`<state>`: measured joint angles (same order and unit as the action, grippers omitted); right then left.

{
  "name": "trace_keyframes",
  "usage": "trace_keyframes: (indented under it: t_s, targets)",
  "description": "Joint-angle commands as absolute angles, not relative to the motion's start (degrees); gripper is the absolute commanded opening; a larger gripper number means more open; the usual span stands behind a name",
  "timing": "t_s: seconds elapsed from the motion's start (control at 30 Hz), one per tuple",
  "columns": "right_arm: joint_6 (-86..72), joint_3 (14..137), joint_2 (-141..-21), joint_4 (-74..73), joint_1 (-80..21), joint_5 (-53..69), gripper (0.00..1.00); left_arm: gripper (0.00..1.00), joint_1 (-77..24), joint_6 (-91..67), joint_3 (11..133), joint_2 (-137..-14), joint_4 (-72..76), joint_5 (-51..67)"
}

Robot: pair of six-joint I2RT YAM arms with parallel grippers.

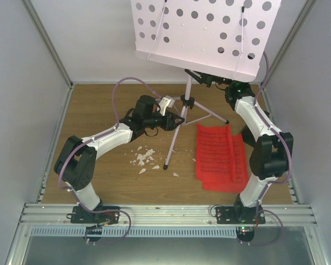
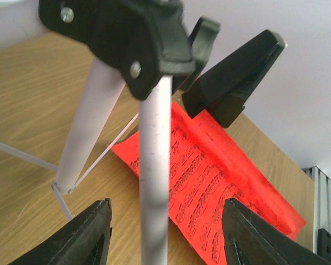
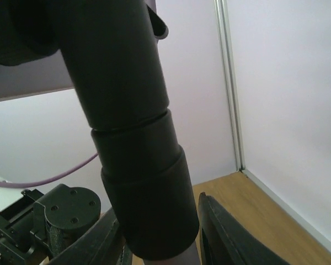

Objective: Pack up the instrument practice props

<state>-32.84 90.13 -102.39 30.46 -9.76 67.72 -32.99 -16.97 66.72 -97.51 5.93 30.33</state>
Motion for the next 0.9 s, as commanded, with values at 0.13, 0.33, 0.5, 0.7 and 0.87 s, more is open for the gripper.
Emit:
trace_keyframes:
  t_s: [0.13,0.33,0.5,0.7,0.87]
  targets:
    - [-32.1,91.7,-103.6,29.3,-10.4,67.7,0.26,0.45,-34.7,-15.4,69.8,-100.5,6.6,28.6]
    - [-32.3,91.4,-103.1,29.1,-10.5,67.7,0.15,0.10,-35.6,-12.7,69.6,-101.0,7.2,27.4]
    - [-31.9,90.5,-101.3,28.6,-10.7,66.8,0.07,0.00,-35.8,-11.9,68.5,-99.9,8.5,25.8]
    - [-29.4,85.7,-97.2,28.8,-12.2,63.8,0.01,0.00,-35.8,-12.0,66.4,-96.7,12.0,23.9]
    - [-28.9,84.8,-96.1,28.9,-14.3,63.3,0.01,0.00,-35.8,-12.8,66.4,-93.6,14.0,22.9]
